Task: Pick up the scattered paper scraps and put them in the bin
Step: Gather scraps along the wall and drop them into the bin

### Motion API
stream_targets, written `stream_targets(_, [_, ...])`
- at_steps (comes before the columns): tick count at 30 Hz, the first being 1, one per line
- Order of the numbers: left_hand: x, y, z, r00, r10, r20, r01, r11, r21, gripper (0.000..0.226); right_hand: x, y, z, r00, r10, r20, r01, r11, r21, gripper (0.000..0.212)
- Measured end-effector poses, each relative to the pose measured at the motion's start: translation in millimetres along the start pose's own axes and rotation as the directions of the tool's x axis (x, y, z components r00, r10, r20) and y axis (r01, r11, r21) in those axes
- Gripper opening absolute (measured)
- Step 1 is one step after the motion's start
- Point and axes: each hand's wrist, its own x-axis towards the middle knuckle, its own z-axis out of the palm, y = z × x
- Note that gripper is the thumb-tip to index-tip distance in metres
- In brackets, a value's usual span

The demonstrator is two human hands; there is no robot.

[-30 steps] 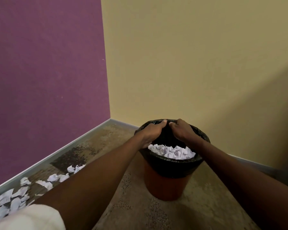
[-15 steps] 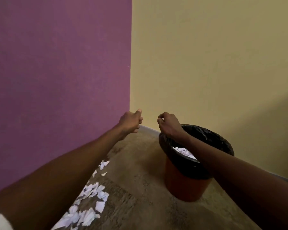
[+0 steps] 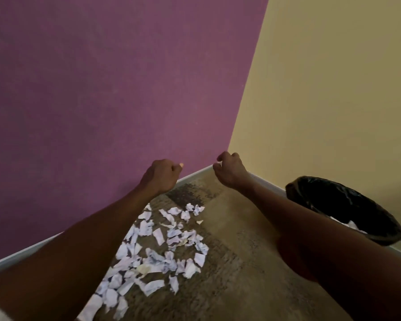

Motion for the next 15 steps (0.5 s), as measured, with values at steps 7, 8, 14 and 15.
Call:
stream_targets(7, [-23.0, -54.0, -19.1, 1.000, -0.003, 0.000, 0.003, 0.988, 0.152, 0.052, -15.6, -40.4, 47.9, 0.971, -0.102, 0.218, 0.138, 0.979, -0.153, 0.030])
stream_targets(8, [-23.9, -56.2, -21.8, 1.000, 0.006, -0.001, -0.005, 0.989, 0.148, 0.051, -15.6, -49.3, 47.8, 0.956, -0.121, 0.267, 0.171, 0.970, -0.175, 0.027])
stream_targets(14, [-40.1, -87.7, -43.8, 1.000, -0.013, 0.003, 0.012, 0.990, 0.139, 0.053, -15.3, -110.3, 58.8, 0.889, -0.278, 0.363, 0.342, 0.931, -0.125, 0.016])
stream_targets(15, [-45.0, -96.1, -48.9, 1.000, -0.017, 0.015, 0.015, 0.988, 0.151, 0.051, -17.1, -118.6, 66.4, 0.866, -0.310, 0.393, 0.378, 0.920, -0.107, 0.014])
